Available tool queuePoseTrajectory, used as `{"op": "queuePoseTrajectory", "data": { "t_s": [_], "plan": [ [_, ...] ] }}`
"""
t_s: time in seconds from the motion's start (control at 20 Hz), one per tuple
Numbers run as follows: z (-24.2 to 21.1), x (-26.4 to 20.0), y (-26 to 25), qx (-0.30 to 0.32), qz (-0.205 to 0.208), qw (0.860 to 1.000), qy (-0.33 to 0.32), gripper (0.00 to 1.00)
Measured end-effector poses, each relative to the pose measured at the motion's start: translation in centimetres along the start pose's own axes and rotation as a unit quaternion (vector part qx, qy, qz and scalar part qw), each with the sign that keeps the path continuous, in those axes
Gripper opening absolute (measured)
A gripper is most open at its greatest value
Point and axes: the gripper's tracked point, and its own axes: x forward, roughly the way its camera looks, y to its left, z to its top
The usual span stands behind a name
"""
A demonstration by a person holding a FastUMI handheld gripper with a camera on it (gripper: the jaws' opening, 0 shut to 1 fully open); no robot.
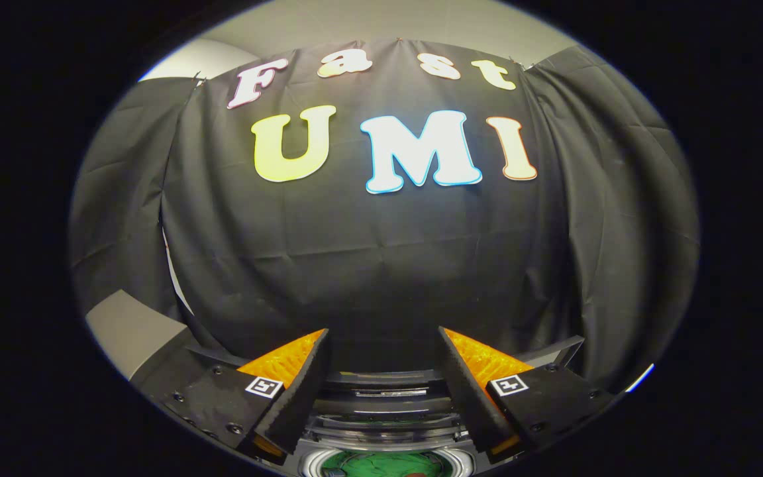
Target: Put the clothes into the washing machine and then close the washing machine lid.
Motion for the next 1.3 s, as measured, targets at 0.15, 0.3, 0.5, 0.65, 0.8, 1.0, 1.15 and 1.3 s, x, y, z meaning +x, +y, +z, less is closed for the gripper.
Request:
{"op": "queuePoseTrajectory", "data": {
  "t_s": [0.15,0.3,0.5,0.65,0.8,1.0,1.15,1.3],
  "plan": [
    [-0.4,-0.8,-0.2,0.002,0.003,1.000,-0.009,0.98],
    [-0.7,-1.7,-0.2,0.000,0.005,1.000,-0.013,0.99],
    [-0.9,-3.1,0.0,-0.001,0.005,1.000,-0.020,0.99],
    [-1.1,-4.0,0.1,-0.002,0.006,1.000,-0.025,0.98],
    [-1.4,-4.9,0.2,-0.003,0.006,0.999,-0.032,0.99],
    [-1.9,-6.1,0.4,-0.005,0.006,0.999,-0.036,0.99],
    [-2.2,-6.9,0.4,-0.007,0.007,0.999,-0.038,0.99],
    [-2.7,-7.6,0.5,-0.007,0.005,0.999,-0.040,0.98]
  ]
}}
